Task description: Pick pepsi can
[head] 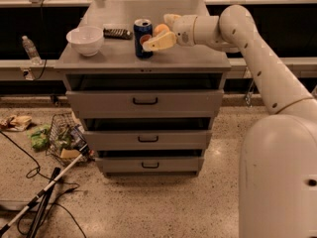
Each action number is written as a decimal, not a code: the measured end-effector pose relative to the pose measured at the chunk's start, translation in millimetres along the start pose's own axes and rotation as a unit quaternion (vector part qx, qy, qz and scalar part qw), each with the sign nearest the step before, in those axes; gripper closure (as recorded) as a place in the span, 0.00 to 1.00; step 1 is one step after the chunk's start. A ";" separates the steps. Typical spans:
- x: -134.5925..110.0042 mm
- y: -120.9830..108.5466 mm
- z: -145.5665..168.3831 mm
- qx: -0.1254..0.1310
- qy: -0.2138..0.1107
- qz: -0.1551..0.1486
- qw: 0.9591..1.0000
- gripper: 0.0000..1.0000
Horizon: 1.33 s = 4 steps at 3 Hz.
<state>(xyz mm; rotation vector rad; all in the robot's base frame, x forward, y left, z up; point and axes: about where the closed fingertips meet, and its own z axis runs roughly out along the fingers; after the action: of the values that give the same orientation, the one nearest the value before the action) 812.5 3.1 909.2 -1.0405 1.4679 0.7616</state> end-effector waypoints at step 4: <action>-68.2 40.6 71.4 -0.114 -0.093 -0.060 0.987 0.90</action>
Offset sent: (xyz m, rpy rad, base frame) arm 0.0171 0.0697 -0.0241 0.0140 0.0157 0.1845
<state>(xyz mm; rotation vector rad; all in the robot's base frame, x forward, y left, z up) 803.9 96.2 960.6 -1.1853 1.1685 0.9284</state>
